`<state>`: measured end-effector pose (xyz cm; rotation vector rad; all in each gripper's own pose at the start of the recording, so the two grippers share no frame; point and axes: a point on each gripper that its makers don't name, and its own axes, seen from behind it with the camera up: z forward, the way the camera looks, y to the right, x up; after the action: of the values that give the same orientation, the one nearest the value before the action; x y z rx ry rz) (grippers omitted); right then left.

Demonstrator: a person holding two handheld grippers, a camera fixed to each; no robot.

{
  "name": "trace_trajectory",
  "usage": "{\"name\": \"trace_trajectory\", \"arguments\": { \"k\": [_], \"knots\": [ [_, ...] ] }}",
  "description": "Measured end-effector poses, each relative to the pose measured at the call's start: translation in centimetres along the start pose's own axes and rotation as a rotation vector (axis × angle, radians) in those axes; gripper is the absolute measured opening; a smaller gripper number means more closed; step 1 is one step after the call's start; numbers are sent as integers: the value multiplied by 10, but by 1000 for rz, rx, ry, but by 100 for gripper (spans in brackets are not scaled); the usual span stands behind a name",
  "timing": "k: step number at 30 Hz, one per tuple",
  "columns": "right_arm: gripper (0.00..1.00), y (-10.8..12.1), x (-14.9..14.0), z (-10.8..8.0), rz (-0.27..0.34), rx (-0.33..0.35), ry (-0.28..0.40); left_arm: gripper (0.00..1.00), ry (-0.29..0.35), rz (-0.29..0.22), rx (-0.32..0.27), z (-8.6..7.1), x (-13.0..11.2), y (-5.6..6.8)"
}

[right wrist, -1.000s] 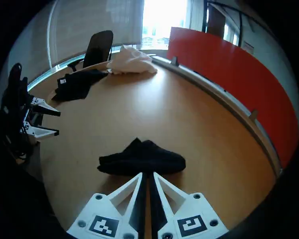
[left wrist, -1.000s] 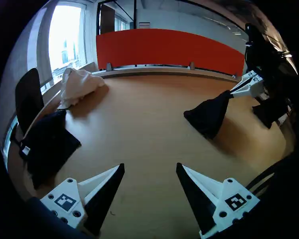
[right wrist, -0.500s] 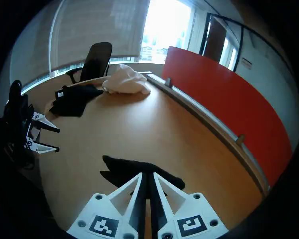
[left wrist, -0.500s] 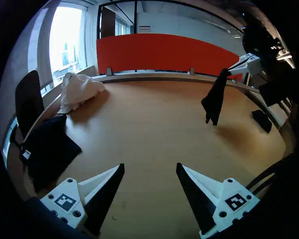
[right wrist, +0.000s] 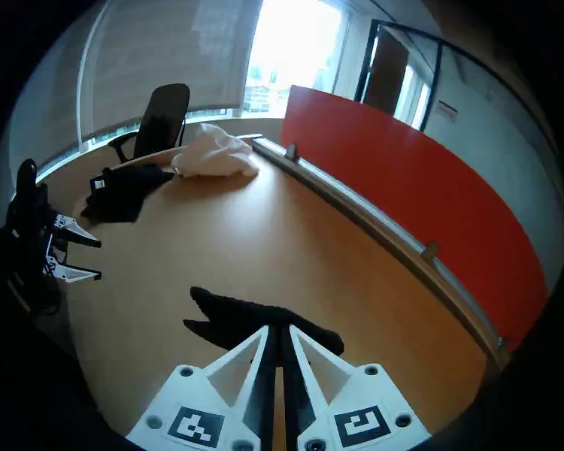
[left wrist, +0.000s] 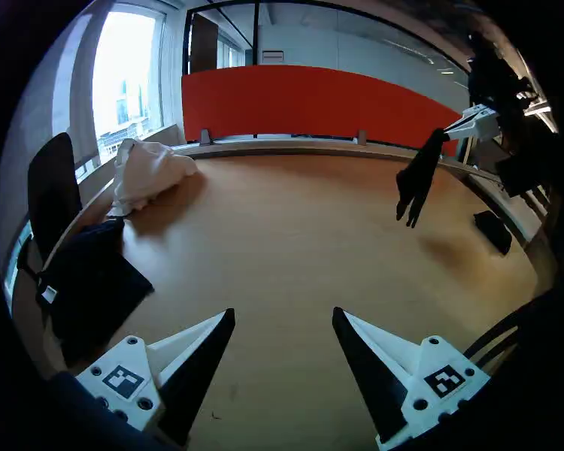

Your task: Fold towel

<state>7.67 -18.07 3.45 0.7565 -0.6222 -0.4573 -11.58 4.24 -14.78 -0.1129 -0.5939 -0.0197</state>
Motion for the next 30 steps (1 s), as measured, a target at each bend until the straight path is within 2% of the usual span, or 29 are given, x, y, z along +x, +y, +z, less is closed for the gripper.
{"name": "trace_trajectory", "arguments": {
  "k": [17,30],
  "knots": [
    [4,80,-63,-55,19,-101,-101,96,-8,4,-8,3,4,7],
    [4,143,-108,-94,95,-177,-142,96,-24,15,-10,6,3,15]
  ]
}}
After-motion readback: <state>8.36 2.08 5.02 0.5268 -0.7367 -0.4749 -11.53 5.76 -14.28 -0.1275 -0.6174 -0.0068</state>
